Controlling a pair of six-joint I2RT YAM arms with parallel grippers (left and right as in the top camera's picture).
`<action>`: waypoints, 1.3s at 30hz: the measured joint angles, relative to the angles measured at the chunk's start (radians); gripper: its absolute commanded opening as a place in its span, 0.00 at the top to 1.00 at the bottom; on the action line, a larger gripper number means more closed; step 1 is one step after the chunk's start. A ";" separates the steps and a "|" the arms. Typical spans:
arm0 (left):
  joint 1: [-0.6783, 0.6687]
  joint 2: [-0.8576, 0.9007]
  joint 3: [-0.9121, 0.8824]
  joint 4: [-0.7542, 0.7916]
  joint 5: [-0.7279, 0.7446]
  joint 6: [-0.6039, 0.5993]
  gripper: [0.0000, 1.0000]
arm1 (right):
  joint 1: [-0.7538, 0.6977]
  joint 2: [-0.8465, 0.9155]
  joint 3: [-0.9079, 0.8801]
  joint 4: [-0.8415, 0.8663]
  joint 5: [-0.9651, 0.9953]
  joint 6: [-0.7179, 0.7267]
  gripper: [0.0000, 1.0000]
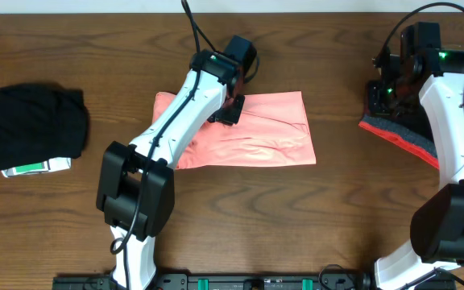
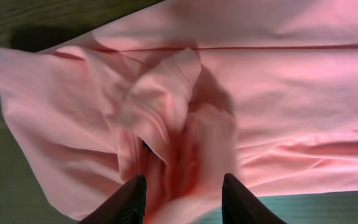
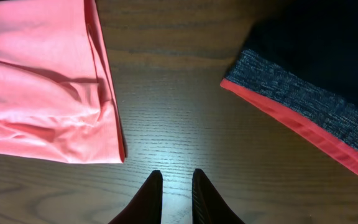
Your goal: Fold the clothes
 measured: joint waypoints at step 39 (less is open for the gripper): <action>0.167 0.031 -0.243 0.152 -0.042 -0.155 0.64 | 0.000 0.000 0.000 -0.029 -0.019 0.000 0.82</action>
